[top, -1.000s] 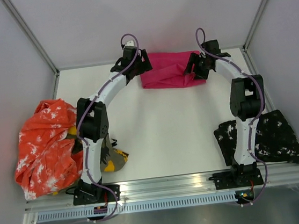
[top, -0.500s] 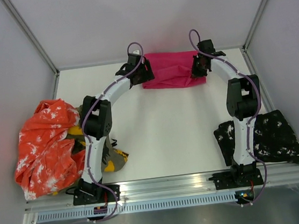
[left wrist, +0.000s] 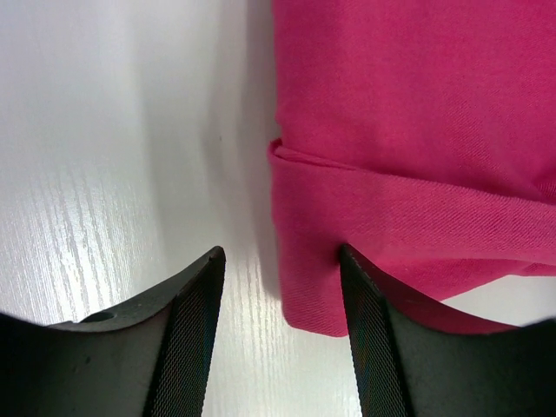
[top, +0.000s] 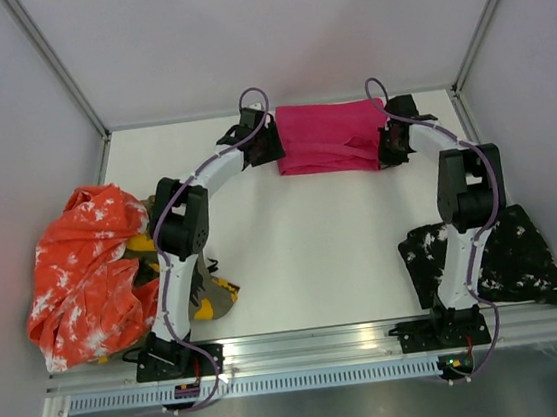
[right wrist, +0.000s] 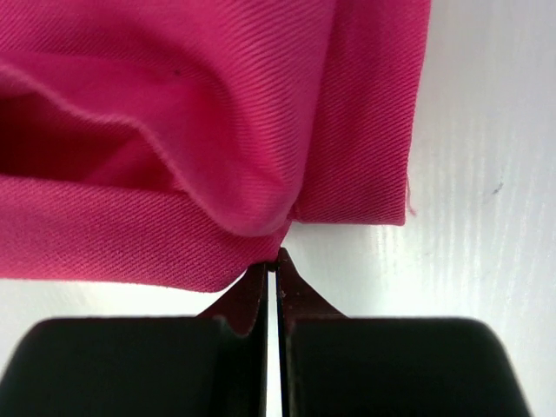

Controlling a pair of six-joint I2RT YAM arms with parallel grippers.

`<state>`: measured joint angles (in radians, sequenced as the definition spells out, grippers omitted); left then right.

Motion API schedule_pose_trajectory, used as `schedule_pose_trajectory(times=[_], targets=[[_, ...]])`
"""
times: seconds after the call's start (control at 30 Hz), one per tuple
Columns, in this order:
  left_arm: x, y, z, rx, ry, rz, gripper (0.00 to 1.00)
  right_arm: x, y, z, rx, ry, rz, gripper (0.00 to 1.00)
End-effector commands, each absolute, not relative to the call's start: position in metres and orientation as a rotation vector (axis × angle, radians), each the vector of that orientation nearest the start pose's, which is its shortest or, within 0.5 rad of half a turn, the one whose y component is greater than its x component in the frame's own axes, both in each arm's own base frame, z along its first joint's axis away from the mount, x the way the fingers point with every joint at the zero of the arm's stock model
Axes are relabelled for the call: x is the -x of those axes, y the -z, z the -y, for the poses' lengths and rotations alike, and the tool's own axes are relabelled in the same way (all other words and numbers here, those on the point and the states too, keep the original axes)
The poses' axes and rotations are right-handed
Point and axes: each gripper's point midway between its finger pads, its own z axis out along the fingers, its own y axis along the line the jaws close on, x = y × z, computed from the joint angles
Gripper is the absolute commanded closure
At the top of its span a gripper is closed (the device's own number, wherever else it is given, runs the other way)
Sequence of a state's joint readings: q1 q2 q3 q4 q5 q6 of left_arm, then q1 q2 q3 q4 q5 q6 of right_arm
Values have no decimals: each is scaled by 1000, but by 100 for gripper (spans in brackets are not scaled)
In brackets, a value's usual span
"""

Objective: Fold and stack the trousers
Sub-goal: Fold the trousers

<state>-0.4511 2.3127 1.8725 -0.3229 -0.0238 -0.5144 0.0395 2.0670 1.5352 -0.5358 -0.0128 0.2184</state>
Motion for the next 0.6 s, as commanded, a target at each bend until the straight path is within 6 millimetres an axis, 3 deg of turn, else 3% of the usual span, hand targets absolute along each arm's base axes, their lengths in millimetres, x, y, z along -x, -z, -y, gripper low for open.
schedule_pose_trajectory(times=[0.0,0.17,0.2,0.23,0.27,0.33,0.37,0.4,0.47,0.57], targets=[[-546,-132,277,45,471,-2219,39,-460,-30,-1,-324,-180,-2650,100],[-567,-150,300,12,573,-2133,37,-473,-54,-20,-226,-331,-2589,100],[-571,-140,308,-16,600,-2127,37,-475,-60,-21,-218,-345,-2578,99],[-570,-137,317,-41,616,-2126,38,-476,-65,-26,-203,-380,-2566,96],[-570,-139,326,-72,646,-2119,38,-479,-79,-29,-189,-400,-2535,86],[-561,-126,342,-123,674,-2141,38,-479,-96,-36,-157,-456,-2503,73],[-556,-119,345,-130,663,-2157,39,-481,-111,-38,-148,-466,-2473,61],[-547,-116,356,-155,671,-2167,41,-481,-120,-39,-146,-474,-2460,57],[-534,-107,364,-185,673,-2191,51,-484,-146,-41,-136,-489,-2418,55],[-516,-91,376,-231,651,-2223,59,-492,-177,-47,-135,-529,-2358,57]])
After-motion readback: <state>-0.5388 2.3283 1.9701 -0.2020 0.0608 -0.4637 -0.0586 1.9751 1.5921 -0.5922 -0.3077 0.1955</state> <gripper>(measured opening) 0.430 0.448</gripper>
